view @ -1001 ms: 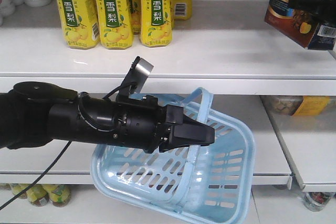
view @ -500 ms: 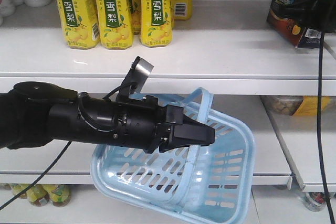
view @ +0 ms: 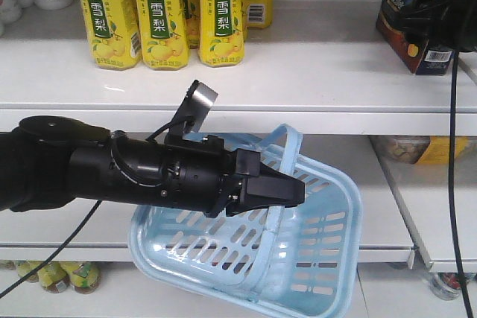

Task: Left arm holds basket, right arm returns cookies
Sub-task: 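Raise the box to the upper shelf and set it down upright, then open the right gripper and withdraw it from the shelf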

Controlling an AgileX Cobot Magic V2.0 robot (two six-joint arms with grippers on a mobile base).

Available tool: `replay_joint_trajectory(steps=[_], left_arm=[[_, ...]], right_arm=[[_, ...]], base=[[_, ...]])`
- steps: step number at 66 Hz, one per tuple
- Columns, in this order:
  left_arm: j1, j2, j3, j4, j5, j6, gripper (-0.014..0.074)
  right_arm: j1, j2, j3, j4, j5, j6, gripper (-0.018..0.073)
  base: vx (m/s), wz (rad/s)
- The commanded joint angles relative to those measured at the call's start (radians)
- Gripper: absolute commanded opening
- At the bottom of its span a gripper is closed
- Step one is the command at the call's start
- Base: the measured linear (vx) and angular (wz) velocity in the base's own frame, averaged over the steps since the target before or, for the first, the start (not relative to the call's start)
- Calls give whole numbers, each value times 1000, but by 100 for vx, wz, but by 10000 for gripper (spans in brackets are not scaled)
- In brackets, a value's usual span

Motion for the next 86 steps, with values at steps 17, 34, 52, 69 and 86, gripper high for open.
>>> replay_joint_trajectory(steps=[17,34,52,69,86], left_arm=[[1,-51,-40,-93,17,21,-6],[1,-51,-40,-93,17,21,-6],[1,-51,-40,-93,17,21,-6],[1,-51,-40,-93,17,21,-6],[1,-51,-40,-93,17,21,-6]], right_arm=[[-2,-160,-32,-10,63,-30,572],[-2,-311,-32,-9,178,-65,572],[-2,-486,114,-9,144,-58,572],[-2,-738,391,-6,78,-54,572],[-2,-1073,612,25,180,-54,572]], base=[[0,0],[0,0],[0,0],[0,0],[0,0]])
